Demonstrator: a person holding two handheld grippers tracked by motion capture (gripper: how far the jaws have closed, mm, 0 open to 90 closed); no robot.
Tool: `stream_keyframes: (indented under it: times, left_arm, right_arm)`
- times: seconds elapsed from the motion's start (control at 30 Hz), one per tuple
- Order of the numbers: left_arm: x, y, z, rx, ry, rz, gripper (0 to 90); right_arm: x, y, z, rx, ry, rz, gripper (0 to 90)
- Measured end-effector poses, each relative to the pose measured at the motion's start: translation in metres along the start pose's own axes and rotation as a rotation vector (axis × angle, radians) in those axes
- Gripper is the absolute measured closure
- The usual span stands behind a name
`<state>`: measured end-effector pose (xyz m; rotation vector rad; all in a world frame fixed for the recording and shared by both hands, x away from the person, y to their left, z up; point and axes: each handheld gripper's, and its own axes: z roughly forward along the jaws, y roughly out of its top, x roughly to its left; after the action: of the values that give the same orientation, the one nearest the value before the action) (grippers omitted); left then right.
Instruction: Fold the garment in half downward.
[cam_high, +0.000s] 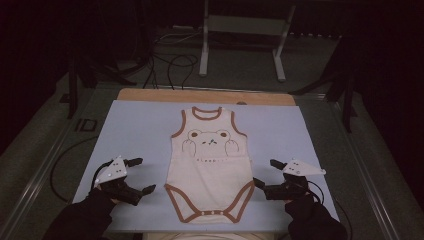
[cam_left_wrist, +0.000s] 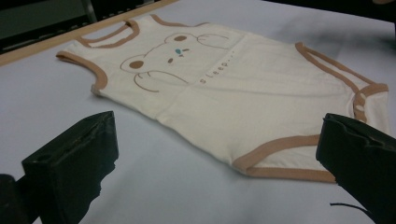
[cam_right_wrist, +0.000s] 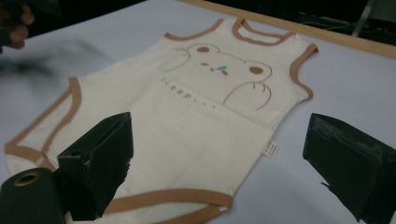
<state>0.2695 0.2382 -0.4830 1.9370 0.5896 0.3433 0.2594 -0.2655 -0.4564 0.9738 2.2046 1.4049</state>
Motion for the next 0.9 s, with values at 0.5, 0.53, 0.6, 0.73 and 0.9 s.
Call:
stream_keyframes:
  times: [0.5, 0.53, 0.6, 0.73, 0.9]
  left_arm:
    - [0.009, 0.038, -0.005, -0.005, -0.015, 0.025, 0.0]
    - [0.009, 0.041, -0.005, -0.001, -0.010, 0.033, 0.0]
    - [0.010, 0.045, -0.004, 0.002, -0.013, 0.037, 0.0]
    - [0.013, 0.053, -0.002, 0.007, -0.007, 0.051, 0.0]
    - [0.016, 0.062, 0.001, 0.013, -0.006, 0.055, 0.0]
  right_arm:
    - [-0.001, 0.044, -0.011, -0.048, 0.000, -0.042, 8.8]
    - [-0.001, 0.047, -0.011, -0.053, -0.001, -0.040, 8.8]
    - [-0.002, 0.053, -0.009, -0.056, 0.001, -0.052, 8.8]
    - [-0.004, 0.063, -0.006, -0.062, -0.011, -0.077, 8.8]
    - [-0.007, 0.075, 0.001, -0.064, -0.022, -0.088, 8.8]
